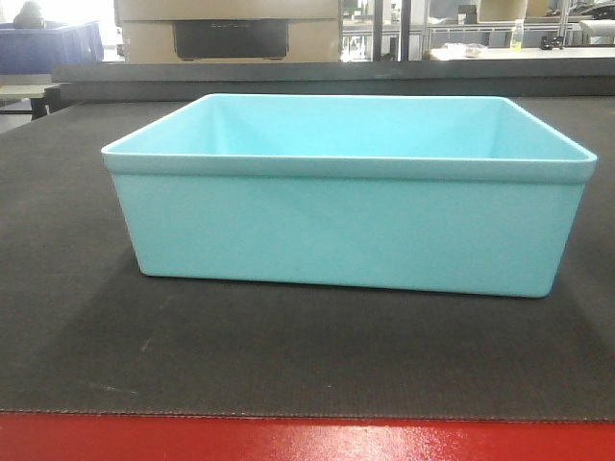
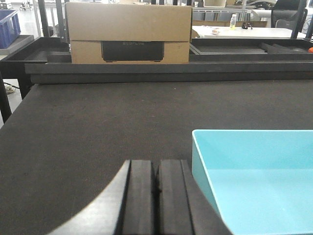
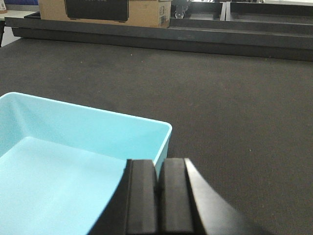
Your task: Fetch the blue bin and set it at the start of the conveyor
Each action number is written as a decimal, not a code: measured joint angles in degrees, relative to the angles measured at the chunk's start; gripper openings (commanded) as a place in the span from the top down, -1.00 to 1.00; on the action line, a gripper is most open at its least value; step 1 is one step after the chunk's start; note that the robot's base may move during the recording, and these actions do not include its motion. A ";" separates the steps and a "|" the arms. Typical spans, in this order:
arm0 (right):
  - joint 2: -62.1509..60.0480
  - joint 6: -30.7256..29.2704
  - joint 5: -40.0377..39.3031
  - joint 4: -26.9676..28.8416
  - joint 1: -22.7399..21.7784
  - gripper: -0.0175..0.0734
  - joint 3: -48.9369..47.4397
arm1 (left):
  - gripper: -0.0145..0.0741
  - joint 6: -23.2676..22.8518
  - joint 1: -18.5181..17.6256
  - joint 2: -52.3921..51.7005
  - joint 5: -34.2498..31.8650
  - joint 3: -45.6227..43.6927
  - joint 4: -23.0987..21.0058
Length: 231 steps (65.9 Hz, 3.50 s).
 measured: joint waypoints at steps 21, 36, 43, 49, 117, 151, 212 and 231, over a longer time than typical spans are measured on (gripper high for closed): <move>-0.03 -0.11 -0.25 -0.10 0.00 0.97 0.06 | 0.92 0.00 0.00 -0.05 -0.63 0.00 0.00; -0.03 -0.11 -0.25 -0.10 0.00 0.97 0.06 | 0.92 0.00 0.00 -0.05 -0.73 0.00 0.00; -0.03 -0.11 -0.25 -0.10 0.00 0.97 0.06 | 0.92 0.00 0.00 -0.05 -0.73 0.08 0.00; -0.03 -0.11 -0.25 -0.10 0.00 0.97 0.06 | 0.92 0.00 0.00 -0.05 -0.73 0.08 0.00; -0.03 -0.11 -1.78 -0.10 0.00 0.97 0.06 | 0.92 0.95 12.36 -28.28 -16.07 34.79 -3.67; -0.03 -0.11 -2.01 -0.10 0.00 0.97 0.06 | 0.92 0.95 12.36 -28.28 -16.07 34.89 -3.77; -27.34 -10.64 -0.15 6.71 -13.24 0.97 20.59 | 0.92 0.95 12.36 -28.28 -16.07 34.89 -3.77; -41.61 -10.64 -0.71 6.83 -15.35 0.97 31.53 | 0.92 0.95 12.36 -28.28 -16.07 34.89 -3.77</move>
